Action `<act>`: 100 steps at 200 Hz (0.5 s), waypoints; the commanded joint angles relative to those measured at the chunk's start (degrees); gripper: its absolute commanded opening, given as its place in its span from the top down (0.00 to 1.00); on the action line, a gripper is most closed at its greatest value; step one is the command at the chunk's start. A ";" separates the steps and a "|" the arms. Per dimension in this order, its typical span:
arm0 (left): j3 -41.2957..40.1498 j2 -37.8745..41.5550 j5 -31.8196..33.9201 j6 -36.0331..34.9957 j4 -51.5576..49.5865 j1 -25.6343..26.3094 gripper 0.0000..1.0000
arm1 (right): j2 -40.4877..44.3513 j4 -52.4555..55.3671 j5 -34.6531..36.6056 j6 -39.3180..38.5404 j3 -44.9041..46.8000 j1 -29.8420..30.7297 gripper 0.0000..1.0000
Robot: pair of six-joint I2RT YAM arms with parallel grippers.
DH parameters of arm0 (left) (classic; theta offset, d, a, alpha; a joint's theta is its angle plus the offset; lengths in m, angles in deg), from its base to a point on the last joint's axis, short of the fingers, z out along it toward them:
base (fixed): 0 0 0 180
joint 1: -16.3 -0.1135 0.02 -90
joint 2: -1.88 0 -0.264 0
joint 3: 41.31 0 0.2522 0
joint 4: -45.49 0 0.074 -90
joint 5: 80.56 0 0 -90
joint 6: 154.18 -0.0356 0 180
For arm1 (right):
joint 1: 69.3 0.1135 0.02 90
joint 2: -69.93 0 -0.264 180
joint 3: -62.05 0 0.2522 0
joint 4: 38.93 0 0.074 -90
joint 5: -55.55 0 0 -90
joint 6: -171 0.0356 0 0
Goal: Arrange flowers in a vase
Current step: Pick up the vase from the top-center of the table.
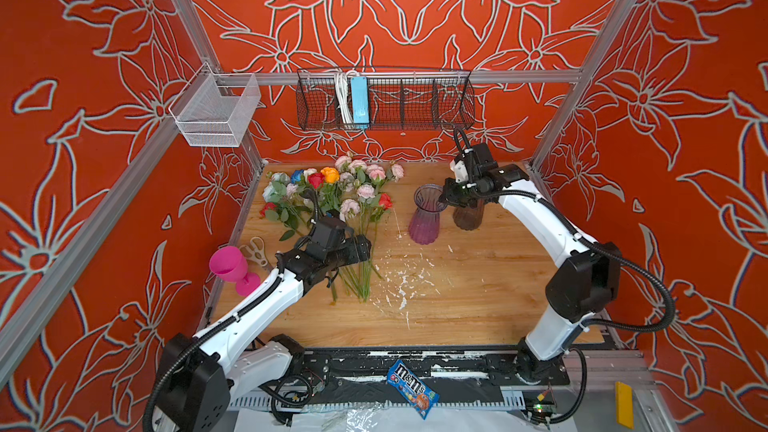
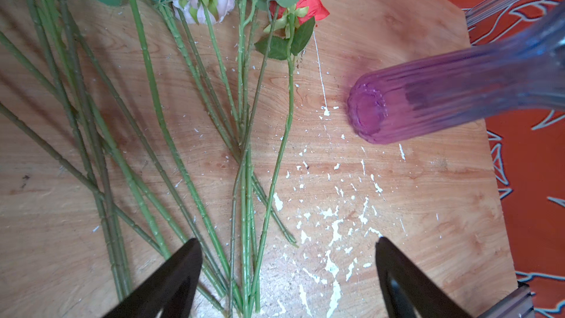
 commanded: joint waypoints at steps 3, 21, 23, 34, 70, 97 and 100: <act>1.80 -2.71 0.09 -0.24 0.14 0.30 0.12 | 4.44 -2.43 -4.82 1.66 -0.02 0.54 1.00; 3.17 -4.93 -0.06 -0.97 -0.56 0.34 0.13 | 6.42 -1.42 -5.46 1.57 1.59 1.03 1.00; 3.42 -5.21 0.11 -1.02 -0.78 0.31 0.13 | 6.69 -1.24 -5.61 1.50 1.77 1.05 1.00; 4.56 -6.33 1.36 -1.64 -1.92 0.25 0.14 | 8.28 -0.56 -5.37 1.10 3.37 1.54 1.00; 6.42 -8.96 5.14 -2.24 -2.12 0.25 0.14 | 13.18 1.92 -5.45 0.08 8.55 2.20 1.00; 7.99 -11.46 4.94 -2.43 -2.27 0.28 0.14 | 14.92 3.38 -4.83 -0.47 9.50 2.23 1.00; 8.25 -11.73 4.94 -2.44 -2.33 0.30 0.14 | 14.93 3.18 -4.79 -0.46 9.77 2.18 1.00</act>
